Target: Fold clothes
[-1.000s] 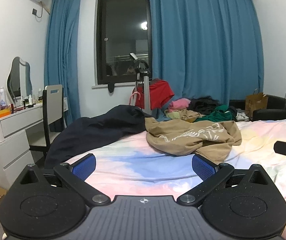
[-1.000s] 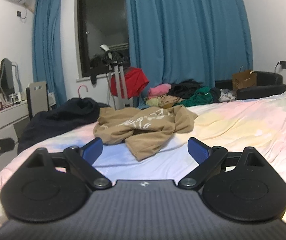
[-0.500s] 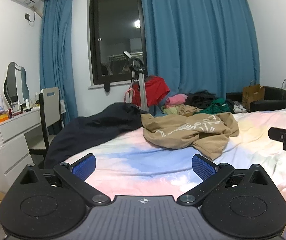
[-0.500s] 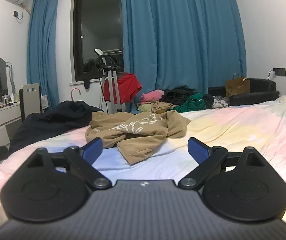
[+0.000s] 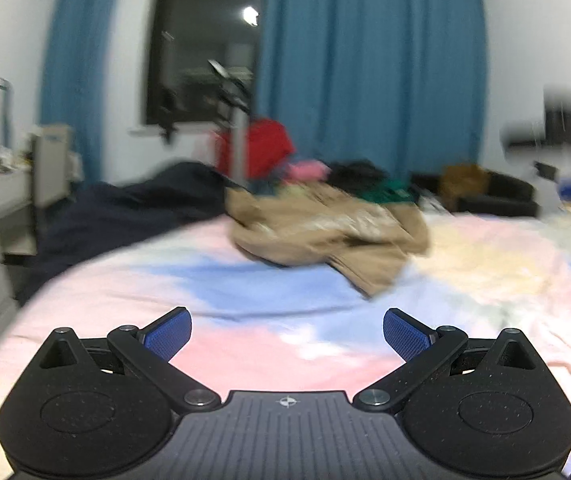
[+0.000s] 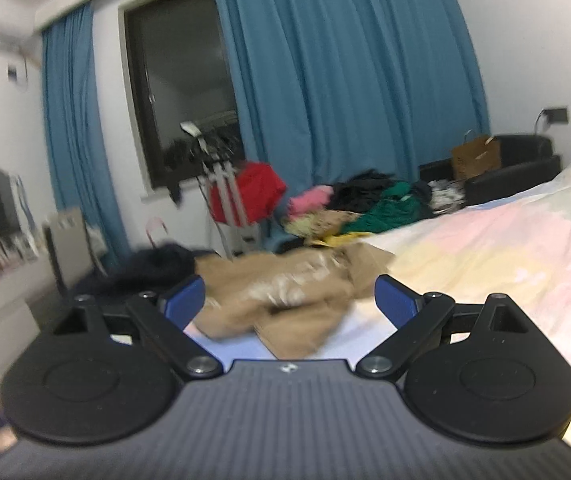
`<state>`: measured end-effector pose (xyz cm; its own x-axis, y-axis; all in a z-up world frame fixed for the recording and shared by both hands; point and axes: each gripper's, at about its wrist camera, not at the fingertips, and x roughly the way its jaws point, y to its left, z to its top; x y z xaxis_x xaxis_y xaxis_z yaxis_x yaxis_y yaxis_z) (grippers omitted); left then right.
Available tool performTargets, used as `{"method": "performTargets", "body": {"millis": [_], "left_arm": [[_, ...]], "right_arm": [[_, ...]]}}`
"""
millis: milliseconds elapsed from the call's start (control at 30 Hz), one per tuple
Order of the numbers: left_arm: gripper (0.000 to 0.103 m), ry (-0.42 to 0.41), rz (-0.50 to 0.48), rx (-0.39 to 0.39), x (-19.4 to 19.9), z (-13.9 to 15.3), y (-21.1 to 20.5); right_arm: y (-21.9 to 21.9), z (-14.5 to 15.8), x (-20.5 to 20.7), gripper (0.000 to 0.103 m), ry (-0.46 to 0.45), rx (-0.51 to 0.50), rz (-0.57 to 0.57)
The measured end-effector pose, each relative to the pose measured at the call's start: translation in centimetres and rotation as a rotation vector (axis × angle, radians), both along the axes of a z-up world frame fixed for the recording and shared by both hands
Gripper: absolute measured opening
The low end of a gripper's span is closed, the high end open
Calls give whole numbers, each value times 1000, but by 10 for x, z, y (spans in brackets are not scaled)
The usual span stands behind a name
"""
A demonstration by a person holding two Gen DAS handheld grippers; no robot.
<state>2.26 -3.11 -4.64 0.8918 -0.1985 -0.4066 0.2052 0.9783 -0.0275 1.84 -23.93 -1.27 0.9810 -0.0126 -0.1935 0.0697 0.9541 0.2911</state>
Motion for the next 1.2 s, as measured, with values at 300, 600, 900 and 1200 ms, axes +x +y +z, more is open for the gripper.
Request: {"method": "performTargets", "body": {"millis": [300,600,900,1200], "left_arm": [[95,131,-32,130,148,-43,-35],[74,-11,-170,293,273,-88,-89],[6,-55,-112,205,295,-77,-76],[5,-135,-63,96,178,-16,-33]], "right_arm": [[-16,-45,53,93,154,118,43],[-15,-129,110,93,231,99,76],[-9,-170,167,93,282,98,142],[-6,-150,153,93,222,48,118]]}}
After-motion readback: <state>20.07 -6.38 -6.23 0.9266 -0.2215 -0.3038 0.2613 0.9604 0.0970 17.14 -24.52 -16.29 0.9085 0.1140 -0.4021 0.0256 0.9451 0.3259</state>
